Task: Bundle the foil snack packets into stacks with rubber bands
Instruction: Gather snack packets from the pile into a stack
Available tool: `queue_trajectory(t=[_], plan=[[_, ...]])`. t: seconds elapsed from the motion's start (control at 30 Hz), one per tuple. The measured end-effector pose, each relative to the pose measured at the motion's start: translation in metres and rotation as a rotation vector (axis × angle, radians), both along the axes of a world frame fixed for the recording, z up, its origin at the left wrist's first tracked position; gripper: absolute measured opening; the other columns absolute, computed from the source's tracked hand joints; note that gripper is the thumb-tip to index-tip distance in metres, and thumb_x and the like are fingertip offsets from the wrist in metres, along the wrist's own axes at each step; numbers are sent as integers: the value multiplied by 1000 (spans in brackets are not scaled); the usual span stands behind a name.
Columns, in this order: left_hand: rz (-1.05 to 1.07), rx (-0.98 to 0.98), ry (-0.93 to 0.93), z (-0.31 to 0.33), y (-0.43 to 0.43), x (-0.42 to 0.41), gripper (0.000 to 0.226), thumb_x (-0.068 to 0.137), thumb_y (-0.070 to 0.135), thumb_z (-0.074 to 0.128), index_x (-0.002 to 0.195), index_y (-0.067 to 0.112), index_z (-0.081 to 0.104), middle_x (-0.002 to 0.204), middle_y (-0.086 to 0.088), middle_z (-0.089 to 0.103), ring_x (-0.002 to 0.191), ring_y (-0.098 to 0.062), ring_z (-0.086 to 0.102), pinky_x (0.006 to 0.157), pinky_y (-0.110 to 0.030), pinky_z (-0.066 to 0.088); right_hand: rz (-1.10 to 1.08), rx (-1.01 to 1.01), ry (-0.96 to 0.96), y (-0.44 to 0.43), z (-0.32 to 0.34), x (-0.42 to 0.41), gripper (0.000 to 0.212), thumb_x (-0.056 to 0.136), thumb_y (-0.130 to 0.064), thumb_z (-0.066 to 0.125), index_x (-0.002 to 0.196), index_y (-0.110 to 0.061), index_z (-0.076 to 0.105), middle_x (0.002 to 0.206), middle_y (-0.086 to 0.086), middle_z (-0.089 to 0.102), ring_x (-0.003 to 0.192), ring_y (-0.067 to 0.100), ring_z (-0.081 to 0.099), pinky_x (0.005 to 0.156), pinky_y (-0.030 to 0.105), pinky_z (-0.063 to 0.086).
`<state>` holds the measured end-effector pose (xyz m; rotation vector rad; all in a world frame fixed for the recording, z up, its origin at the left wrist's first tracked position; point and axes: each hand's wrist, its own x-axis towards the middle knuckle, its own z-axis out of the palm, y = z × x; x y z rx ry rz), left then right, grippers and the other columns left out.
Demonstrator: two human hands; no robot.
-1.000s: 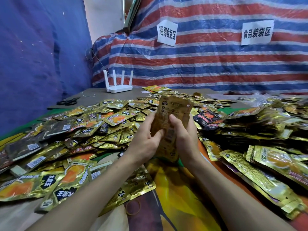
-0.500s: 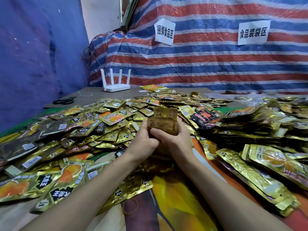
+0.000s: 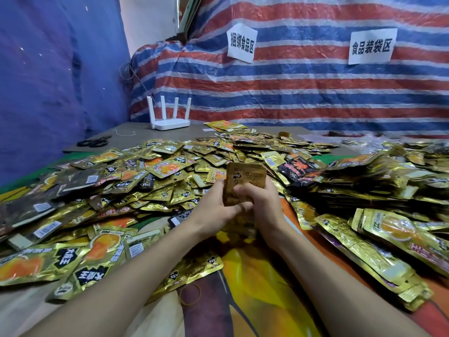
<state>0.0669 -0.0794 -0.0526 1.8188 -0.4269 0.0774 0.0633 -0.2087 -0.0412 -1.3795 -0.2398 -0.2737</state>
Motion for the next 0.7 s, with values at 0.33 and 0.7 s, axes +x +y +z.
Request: queue_trajectory(t=[0.33,0.7], plan=[[-199,-187,22,9,4,-6,32,57,6,74,88,13,70,75,3,71,73,-12,69,63,-21,53,112,185,102,6,4,-9,34,40,-4,43,73,-6,52,54,-2,57,48,14,57,44,19,44],[-61,-227,-85,14,-10,-12,69,64,5,61,131,6,47,105,-18,64,89,-14,64,71,-26,51,88,-167,-74,-4,12,-4,62,51,-3,42,107,-21,61,98,6,63,91,19,61,63,26,53]])
